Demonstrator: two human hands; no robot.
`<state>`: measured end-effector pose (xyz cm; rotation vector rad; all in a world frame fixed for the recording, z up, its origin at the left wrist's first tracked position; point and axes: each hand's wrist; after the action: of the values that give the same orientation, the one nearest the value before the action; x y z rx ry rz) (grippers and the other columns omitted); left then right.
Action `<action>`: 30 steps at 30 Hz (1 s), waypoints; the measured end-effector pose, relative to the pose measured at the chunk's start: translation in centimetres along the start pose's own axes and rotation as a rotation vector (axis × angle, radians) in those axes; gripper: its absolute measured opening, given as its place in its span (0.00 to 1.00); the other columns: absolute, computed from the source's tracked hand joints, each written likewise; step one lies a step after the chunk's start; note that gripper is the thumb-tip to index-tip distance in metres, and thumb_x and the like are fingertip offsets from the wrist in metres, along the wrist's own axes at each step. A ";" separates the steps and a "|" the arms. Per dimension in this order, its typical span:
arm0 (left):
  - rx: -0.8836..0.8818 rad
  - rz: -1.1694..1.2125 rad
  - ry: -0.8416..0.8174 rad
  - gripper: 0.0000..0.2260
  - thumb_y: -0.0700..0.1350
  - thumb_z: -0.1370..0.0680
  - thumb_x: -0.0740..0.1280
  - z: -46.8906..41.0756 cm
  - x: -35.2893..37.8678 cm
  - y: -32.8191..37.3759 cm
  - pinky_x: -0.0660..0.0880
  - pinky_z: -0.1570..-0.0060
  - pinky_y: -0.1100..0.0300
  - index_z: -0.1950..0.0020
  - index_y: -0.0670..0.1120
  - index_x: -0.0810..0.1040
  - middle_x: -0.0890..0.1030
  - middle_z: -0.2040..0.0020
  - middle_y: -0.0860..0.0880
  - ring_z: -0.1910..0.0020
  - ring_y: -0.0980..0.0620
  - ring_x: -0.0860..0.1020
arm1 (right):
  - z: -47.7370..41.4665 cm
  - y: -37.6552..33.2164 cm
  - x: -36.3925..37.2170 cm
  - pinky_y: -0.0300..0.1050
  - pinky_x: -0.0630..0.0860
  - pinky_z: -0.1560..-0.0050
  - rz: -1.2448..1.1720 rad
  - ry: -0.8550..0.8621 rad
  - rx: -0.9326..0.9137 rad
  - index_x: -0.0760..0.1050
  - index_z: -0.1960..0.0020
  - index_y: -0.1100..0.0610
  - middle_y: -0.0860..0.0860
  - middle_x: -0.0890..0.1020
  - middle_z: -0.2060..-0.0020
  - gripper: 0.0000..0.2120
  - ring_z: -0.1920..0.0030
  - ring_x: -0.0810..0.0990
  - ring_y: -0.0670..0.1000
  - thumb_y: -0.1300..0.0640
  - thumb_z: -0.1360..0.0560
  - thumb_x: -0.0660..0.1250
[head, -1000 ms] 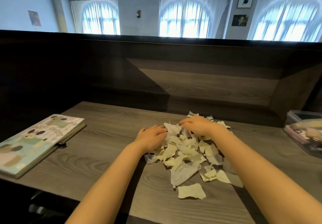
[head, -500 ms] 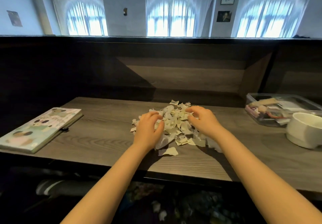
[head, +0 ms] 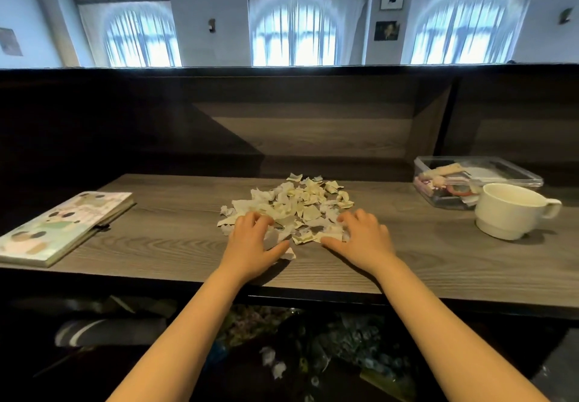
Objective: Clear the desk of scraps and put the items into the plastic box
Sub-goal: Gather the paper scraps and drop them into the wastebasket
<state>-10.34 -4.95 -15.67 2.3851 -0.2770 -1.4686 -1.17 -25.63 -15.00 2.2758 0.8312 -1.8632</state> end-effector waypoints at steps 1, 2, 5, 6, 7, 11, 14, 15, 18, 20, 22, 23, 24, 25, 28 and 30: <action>-0.008 -0.022 -0.044 0.25 0.61 0.28 0.66 -0.1 0.1 0.0 0.66 0.39 0.56 0.36 0.49 0.70 0.68 0.40 0.51 0.39 0.51 0.65 | 0.0 -0.1 0.1 0.52 0.65 0.38 0.043 -0.017 -0.032 0.68 0.33 0.47 0.49 0.70 0.36 0.29 0.34 0.66 0.53 0.32 0.28 0.60; -0.017 -0.041 -0.077 0.29 0.64 0.29 0.66 -0.2 0.1 0.0 0.65 0.38 0.55 0.35 0.50 0.69 0.68 0.38 0.51 0.37 0.51 0.65 | 0.0 -0.2 0.1 0.52 0.65 0.38 0.057 -0.024 -0.051 0.68 0.34 0.47 0.50 0.70 0.36 0.27 0.34 0.66 0.53 0.34 0.27 0.59; -0.039 -0.089 -0.130 0.34 0.67 0.32 0.66 -0.3 0.3 0.0 0.66 0.35 0.51 0.32 0.51 0.66 0.67 0.35 0.50 0.35 0.49 0.65 | -0.2 -0.2 0.1 0.50 0.66 0.41 0.009 -0.029 -0.076 0.71 0.37 0.49 0.50 0.71 0.39 0.20 0.37 0.67 0.53 0.40 0.24 0.60; -0.041 -0.097 -0.135 0.34 0.66 0.31 0.66 -0.3 0.5 0.0 0.66 0.34 0.50 0.31 0.51 0.66 0.68 0.35 0.50 0.35 0.49 0.66 | -0.2 -0.2 0.1 0.49 0.68 0.44 -0.011 -0.030 -0.092 0.72 0.39 0.51 0.50 0.72 0.41 0.17 0.39 0.68 0.53 0.43 0.23 0.60; -0.040 -0.101 -0.136 0.32 0.65 0.30 0.66 -0.4 0.5 0.0 0.66 0.35 0.49 0.32 0.50 0.66 0.69 0.35 0.50 0.35 0.50 0.66 | -0.2 -0.1 0.1 0.47 0.69 0.48 -0.031 -0.031 -0.109 0.72 0.42 0.52 0.50 0.73 0.45 0.14 0.42 0.70 0.52 0.45 0.22 0.60; -0.018 -0.122 -0.128 0.23 0.61 0.26 0.64 -0.2 0.4 0.3 0.68 0.38 0.53 0.35 0.49 0.70 0.72 0.38 0.50 0.38 0.51 0.69 | -0.1 0.1 0.5 0.45 0.68 0.59 -0.114 -0.046 -0.128 0.71 0.51 0.55 0.48 0.74 0.56 0.08 0.54 0.74 0.51 0.51 0.20 0.58; 0.006 -0.109 -0.122 0.18 0.55 0.23 0.63 -0.1 0.1 0.6 0.69 0.46 0.58 0.37 0.47 0.72 0.75 0.42 0.49 0.43 0.50 0.73 | 0.0 0.0 0.1 0.47 0.68 0.61 -0.370 0.027 -0.079 0.71 0.53 0.58 0.52 0.77 0.59 0.07 0.58 0.75 0.52 0.55 0.20 0.59; 0.008 -0.090 -0.125 0.16 0.53 0.22 0.63 0.0 0.0 0.7 0.69 0.48 0.58 0.39 0.46 0.73 0.76 0.43 0.49 0.45 0.49 0.74 | 0.1 0.0 -0.2 0.46 0.68 0.62 -0.477 0.063 -0.051 0.71 0.53 0.59 0.53 0.76 0.60 0.07 0.59 0.73 0.51 0.56 0.20 0.59; 0.005 -0.032 -0.129 0.09 0.49 0.21 0.62 0.0 0.0 0.5 0.70 0.55 0.58 0.48 0.44 0.74 0.78 0.49 0.47 0.51 0.49 0.75 | 0.1 0.0 -0.6 0.43 0.66 0.65 -0.717 0.148 0.044 0.72 0.52 0.62 0.54 0.75 0.61 0.08 0.61 0.71 0.50 0.58 0.20 0.59; -0.007 -0.022 -0.129 0.09 0.47 0.20 0.61 -0.1 0.1 0.5 0.70 0.54 0.57 0.49 0.42 0.74 0.78 0.50 0.45 0.53 0.49 0.75 | -0.1 -0.1 -0.5 0.42 0.65 0.64 -0.789 0.170 0.092 0.73 0.53 0.61 0.51 0.73 0.63 0.08 0.60 0.70 0.50 0.57 0.21 0.60; -0.022 -0.009 -0.115 0.10 0.46 0.20 0.60 -0.2 0.0 0.3 0.69 0.54 0.58 0.49 0.40 0.74 0.77 0.51 0.45 0.53 0.48 0.74 | -0.3 -0.2 -0.5 0.44 0.67 0.61 -0.892 0.169 0.144 0.75 0.52 0.63 0.52 0.75 0.62 0.11 0.59 0.71 0.50 0.57 0.21 0.59; -0.024 0.008 -0.101 0.10 0.45 0.20 0.60 -0.3 0.0 0.2 0.68 0.54 0.60 0.50 0.39 0.74 0.75 0.51 0.45 0.53 0.49 0.73 | -0.4 -0.2 -0.6 0.45 0.67 0.59 -0.939 0.177 0.173 0.76 0.51 0.65 0.53 0.75 0.61 0.12 0.59 0.71 0.51 0.57 0.22 0.60; -0.027 0.034 -0.084 0.10 0.45 0.20 0.60 -0.3 0.0 0.1 0.66 0.53 0.62 0.50 0.39 0.75 0.74 0.49 0.47 0.52 0.51 0.72 | -0.4 -0.1 -0.7 0.46 0.66 0.58 -0.974 0.187 0.197 0.77 0.53 0.66 0.53 0.75 0.62 0.12 0.59 0.71 0.51 0.57 0.23 0.60; -0.034 0.065 -0.063 0.10 0.44 0.20 0.60 -0.3 -0.1 0.0 0.64 0.52 0.64 0.49 0.38 0.75 0.72 0.48 0.48 0.51 0.52 0.71 | -0.4 -0.1 -0.7 0.46 0.65 0.59 -0.999 0.193 0.219 0.76 0.58 0.64 0.53 0.74 0.65 0.10 0.61 0.70 0.51 0.58 0.24 0.61; -0.062 0.129 0.020 0.09 0.42 0.21 0.61 -0.2 -0.5 0.1 0.63 0.55 0.66 0.46 0.39 0.76 0.72 0.49 0.49 0.50 0.53 0.71 | -0.3 0.0 -0.8 0.44 0.61 0.64 -0.975 0.193 0.248 0.66 0.71 0.56 0.50 0.66 0.73 0.14 0.68 0.64 0.49 0.61 0.27 0.63; -0.088 0.153 0.090 0.07 0.40 0.22 0.63 -0.1 -0.7 0.2 0.64 0.59 0.64 0.48 0.39 0.77 0.75 0.52 0.48 0.52 0.51 0.73 | -0.1 0.1 -0.7 0.43 0.63 0.65 -0.969 0.200 0.237 0.67 0.71 0.58 0.51 0.67 0.73 0.13 0.69 0.65 0.48 0.64 0.29 0.64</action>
<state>-10.58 -4.89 -14.93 2.2981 -0.3572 -1.2754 -1.08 -25.91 -14.32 2.4282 2.1427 -2.1167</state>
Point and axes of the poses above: each hand's wrist, its own z-axis away from the middle knuckle, its own x-axis out of the palm, y = z × x
